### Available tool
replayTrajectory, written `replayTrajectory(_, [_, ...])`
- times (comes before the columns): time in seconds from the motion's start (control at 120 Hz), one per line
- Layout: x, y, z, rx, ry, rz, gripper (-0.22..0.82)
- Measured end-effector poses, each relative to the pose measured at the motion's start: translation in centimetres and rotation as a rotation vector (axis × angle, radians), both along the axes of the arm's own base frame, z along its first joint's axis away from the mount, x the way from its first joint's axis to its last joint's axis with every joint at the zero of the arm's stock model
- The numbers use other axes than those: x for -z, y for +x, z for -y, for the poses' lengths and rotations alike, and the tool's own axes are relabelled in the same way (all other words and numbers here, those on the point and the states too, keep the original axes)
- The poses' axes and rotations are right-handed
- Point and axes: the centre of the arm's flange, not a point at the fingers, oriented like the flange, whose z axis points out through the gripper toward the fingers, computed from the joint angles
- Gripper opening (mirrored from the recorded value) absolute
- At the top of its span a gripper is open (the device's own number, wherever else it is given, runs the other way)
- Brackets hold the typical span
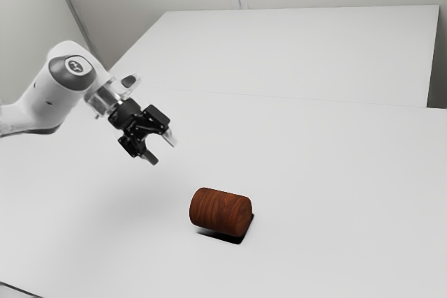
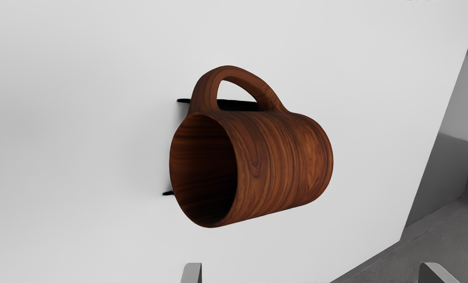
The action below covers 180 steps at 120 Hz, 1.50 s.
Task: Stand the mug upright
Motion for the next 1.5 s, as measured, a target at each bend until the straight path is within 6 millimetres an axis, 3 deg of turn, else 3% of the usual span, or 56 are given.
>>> replayTrajectory(0.317, [6.9, -1.8, -0.9, -0.094, -0.195, -0.106, 0.60])
replayTrajectory(0.525, [9.3, -2.0, 3.4, 0.001, -0.210, -0.097, 0.60])
replayTrajectory(0.675, [11.3, -3.4, 3.6, -0.003, -0.209, -0.081, 0.59])
replayTrajectory(1.0, [12.0, -3.2, 3.0, 0.012, -0.197, 0.010, 0.59])
replayTrajectory(1.317, [12.4, -3.2, 6.3, 0.041, -0.241, 0.052, 0.58])
replayTrajectory(1.408, [12.4, -3.1, 7.5, 0.047, -0.254, 0.065, 0.53])
replayTrajectory(1.5, [12.2, -3.0, 8.6, 0.056, -0.260, 0.075, 0.38])
